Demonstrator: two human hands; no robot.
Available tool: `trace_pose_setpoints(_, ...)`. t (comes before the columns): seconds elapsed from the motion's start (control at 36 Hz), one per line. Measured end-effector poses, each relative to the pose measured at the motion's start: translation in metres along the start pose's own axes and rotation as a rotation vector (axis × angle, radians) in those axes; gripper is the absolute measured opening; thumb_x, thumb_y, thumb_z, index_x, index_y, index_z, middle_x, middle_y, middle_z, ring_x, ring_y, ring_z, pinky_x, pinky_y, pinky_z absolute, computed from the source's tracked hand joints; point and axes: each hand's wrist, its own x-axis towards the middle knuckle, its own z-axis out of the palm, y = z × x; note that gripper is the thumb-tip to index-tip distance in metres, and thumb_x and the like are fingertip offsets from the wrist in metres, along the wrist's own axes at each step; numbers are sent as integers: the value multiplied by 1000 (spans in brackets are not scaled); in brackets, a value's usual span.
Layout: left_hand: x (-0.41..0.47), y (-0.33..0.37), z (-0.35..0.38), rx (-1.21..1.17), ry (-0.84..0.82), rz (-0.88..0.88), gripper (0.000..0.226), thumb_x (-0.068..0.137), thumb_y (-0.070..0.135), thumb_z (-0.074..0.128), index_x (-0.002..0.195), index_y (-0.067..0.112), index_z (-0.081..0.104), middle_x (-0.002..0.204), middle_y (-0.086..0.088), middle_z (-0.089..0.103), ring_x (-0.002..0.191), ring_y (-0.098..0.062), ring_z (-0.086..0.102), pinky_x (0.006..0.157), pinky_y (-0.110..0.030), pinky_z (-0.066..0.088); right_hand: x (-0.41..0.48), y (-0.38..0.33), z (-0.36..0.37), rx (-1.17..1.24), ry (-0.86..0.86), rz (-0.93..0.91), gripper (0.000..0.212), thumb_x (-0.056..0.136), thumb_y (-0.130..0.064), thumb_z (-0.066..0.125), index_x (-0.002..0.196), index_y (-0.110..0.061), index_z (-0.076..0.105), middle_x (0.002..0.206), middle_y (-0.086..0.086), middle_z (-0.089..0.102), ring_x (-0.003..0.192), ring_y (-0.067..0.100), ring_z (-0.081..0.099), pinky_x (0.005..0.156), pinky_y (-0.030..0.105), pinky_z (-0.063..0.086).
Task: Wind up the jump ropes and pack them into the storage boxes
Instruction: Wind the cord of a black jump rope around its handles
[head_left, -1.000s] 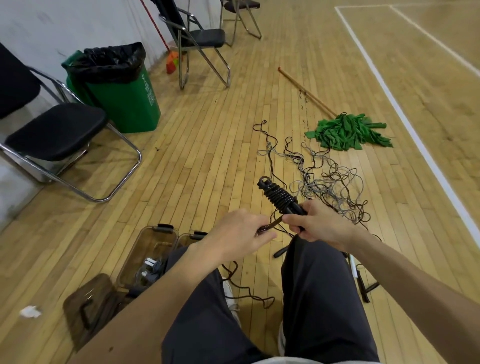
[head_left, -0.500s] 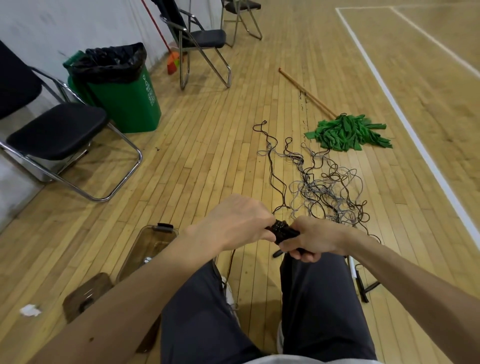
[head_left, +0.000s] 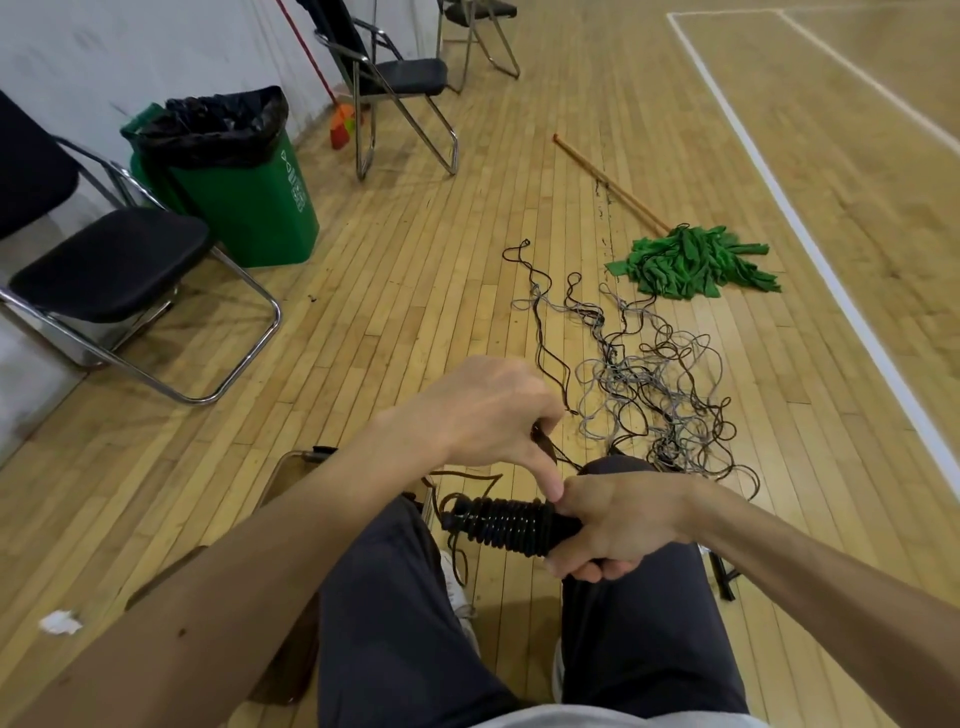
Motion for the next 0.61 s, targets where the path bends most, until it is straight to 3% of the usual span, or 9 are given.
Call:
trace_pose_setpoints(0.19, -6, -6, 2, -498, -16, -143, 46, 57, 52, 92, 69, 14, 69, 59, 12, 54, 61, 7, 49, 55, -16, 39, -21, -5, 9, -54, 13, -159, 24, 99, -23, 63, 80, -8, 59, 65, -1, 55, 55, 11, 48, 53, 19, 41)
trace_pose_setpoints(0.28, -7, -11, 7, -716, -36, -155, 37, 58, 42, 94, 69, 13, 73, 66, -1, 66, 60, -3, 55, 62, -41, 49, -29, -7, 13, 13, 4, -247, 31, 100, -23, 63, 72, -12, 56, 59, -9, 53, 52, 8, 46, 53, 19, 39)
trace_pose_setpoints(0.31, -7, -11, 7, -773, -40, -145, 35, 61, 37, 94, 70, 11, 73, 69, -7, 68, 62, -9, 57, 62, -43, 49, -32, -7, 14, 50, -2, -282, 31, 100, -23, 63, 72, -10, 57, 58, -8, 53, 51, 8, 46, 54, 21, 39)
trace_pose_setpoints(0.36, -6, -13, 7, -884, -13, -111, 27, 67, 23, 91, 72, 4, 73, 70, -11, 68, 62, -14, 57, 60, -38, 49, -37, -8, 14, 134, 9, -357, 31, 100, -22, 62, 73, -7, 60, 58, -6, 55, 50, 9, 47, 53, 21, 39)
trace_pose_setpoints(0.42, -3, -19, 9, -992, 51, -122, 22, 71, 14, 86, 73, -1, 70, 63, -1, 65, 57, -9, 56, 54, -21, 45, -41, -11, 11, 245, 47, -435, 28, 101, -19, 60, 76, -6, 62, 60, -5, 60, 49, 7, 51, 49, 19, 40)
trace_pose_setpoints(0.47, -1, -28, 14, -1111, 111, -86, 14, 83, 4, 74, 76, -5, 67, 63, 7, 64, 53, -3, 55, 51, -12, 42, -45, -16, 7, 363, 88, -518, 23, 100, -18, 60, 83, -3, 64, 72, 2, 68, 52, 8, 57, 47, 18, 44)
trace_pose_setpoints(0.56, -1, -37, 16, -1235, 176, -93, 14, 97, -5, 55, 85, -6, 63, 76, -1, 65, 64, -7, 61, 60, -19, 50, -45, -23, -1, 461, 159, -605, 17, 97, -17, 60, 87, -3, 60, 88, 10, 75, 55, 11, 63, 45, 19, 47)
trace_pose_setpoints(0.61, 0, -35, 15, -1144, 203, -237, 14, 95, -6, 57, 87, 6, 60, 81, -3, 61, 68, -7, 59, 64, -20, 50, -48, -28, -6, 480, 228, -630, 19, 97, -18, 60, 81, -7, 60, 75, 6, 71, 52, 12, 60, 45, 19, 45)
